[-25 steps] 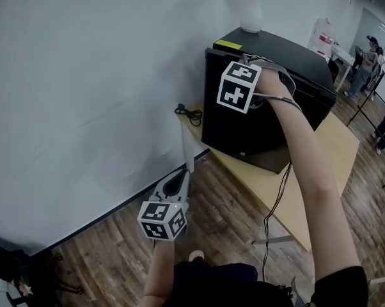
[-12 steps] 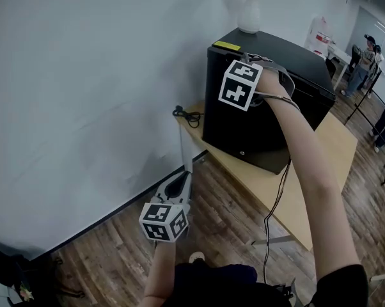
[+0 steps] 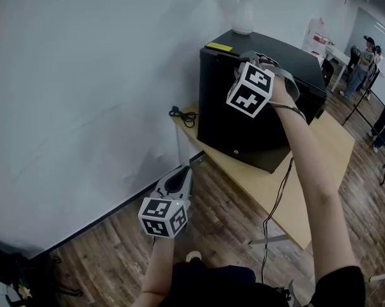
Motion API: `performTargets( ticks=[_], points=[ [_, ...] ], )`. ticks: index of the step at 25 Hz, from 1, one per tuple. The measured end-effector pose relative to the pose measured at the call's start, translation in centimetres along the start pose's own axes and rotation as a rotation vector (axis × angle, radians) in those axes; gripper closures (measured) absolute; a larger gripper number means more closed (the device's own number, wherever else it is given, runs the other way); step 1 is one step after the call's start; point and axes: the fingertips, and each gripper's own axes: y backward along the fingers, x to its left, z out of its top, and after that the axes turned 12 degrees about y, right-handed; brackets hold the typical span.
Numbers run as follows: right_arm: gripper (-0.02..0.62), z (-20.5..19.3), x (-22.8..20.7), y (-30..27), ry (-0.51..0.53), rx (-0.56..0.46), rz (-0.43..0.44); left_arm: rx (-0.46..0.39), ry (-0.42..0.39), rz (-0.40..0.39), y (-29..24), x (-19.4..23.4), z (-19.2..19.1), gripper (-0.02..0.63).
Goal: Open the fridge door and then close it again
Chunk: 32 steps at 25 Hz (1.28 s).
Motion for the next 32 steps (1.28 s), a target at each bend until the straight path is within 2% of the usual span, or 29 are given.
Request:
performTargets(
  ticks=[8,13,19,21,24,32],
  points=[
    [0.509,-1.1,0.0,8.7,-0.359,-0.272,-0.029,0.009,-0.042,-0.055,-0.6,-4.5,-0.1,0.594],
    [0.556,-3.1,2.6,13.3,-0.621,-0.421,-0.026,0.016,-0.055,-0.085,-1.0,-7.2,-0.7,0.594],
    [0.596,-7.1,7.9,18.5,-0.952,-0.525,-0.038,0.026,-0.067,-0.112,-1.1,-10.2,-1.8,0.594],
    [0.604,-8.3,9.7,20.1,-1.037,-0.545,-0.057,0.028,-0.075,-0.118,-1.2,-11.1,-2.1,0.594],
    [0.604,-10.2,12.3,21.9,-1.092,-0.529,-0.091,0.029,-0.077,-0.123,-1.4,-12.4,-2.8,0.594],
    [0.606,-12.7,20.4,24.8,-1.352,-0.505,-0.031,0.009,-0.113,-0.138,-0.4,-15.5,-4.7,0.594]
  ],
)
